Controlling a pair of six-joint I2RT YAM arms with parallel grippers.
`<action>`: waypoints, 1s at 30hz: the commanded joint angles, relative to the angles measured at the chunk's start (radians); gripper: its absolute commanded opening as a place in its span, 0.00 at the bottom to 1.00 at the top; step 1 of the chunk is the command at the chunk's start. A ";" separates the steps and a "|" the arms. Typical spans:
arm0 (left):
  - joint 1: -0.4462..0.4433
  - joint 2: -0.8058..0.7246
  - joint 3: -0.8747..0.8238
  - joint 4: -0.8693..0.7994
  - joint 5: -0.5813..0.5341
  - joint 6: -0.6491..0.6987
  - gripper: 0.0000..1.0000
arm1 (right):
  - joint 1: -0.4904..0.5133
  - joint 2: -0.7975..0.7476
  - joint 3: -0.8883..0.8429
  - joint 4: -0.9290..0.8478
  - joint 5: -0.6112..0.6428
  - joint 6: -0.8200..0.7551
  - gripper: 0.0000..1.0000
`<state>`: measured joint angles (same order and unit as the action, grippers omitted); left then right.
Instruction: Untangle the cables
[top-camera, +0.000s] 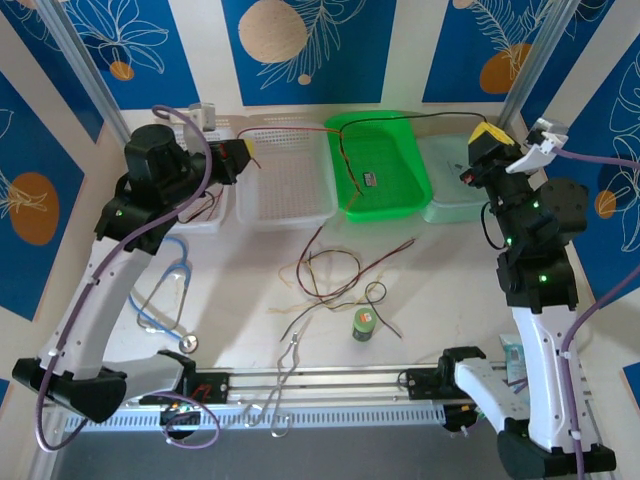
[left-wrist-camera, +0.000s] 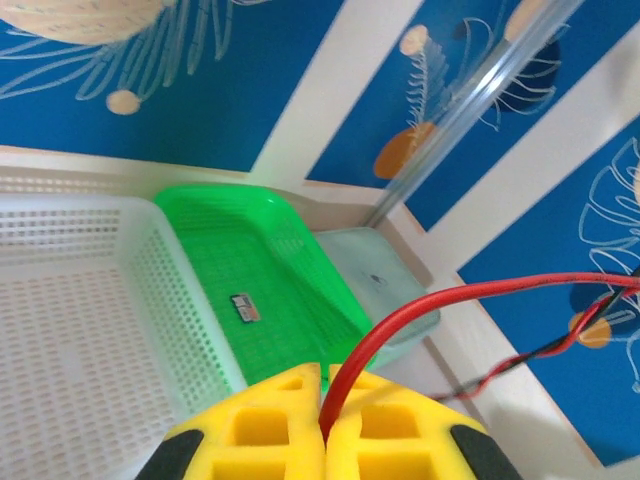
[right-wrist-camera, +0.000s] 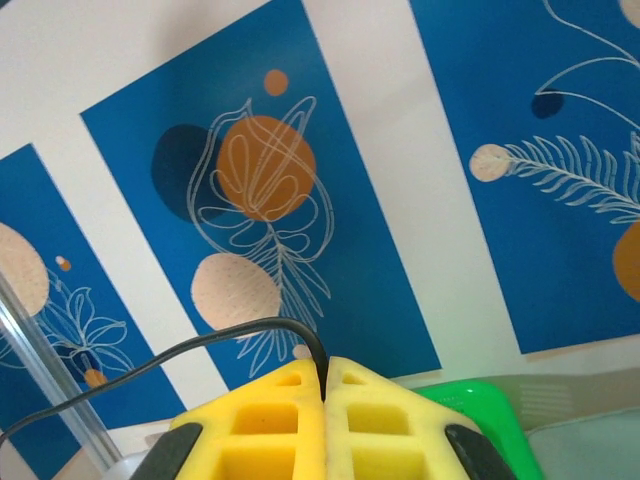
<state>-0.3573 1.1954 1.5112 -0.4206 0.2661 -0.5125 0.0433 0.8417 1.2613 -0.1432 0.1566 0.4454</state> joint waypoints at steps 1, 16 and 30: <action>0.060 -0.051 -0.048 0.033 -0.048 0.023 0.00 | -0.046 -0.007 0.035 -0.007 0.020 0.026 0.00; 0.181 -0.255 -0.319 0.242 -0.418 -0.009 0.00 | -0.230 -0.008 0.053 -0.049 -0.011 0.065 0.00; 0.186 -0.453 -0.526 0.359 -0.861 -0.135 0.00 | -0.324 -0.049 0.062 -0.072 0.019 0.070 0.00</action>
<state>-0.1860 0.7849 1.0012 -0.1028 -0.4335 -0.5968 -0.2710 0.8059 1.2903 -0.2070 0.1341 0.5091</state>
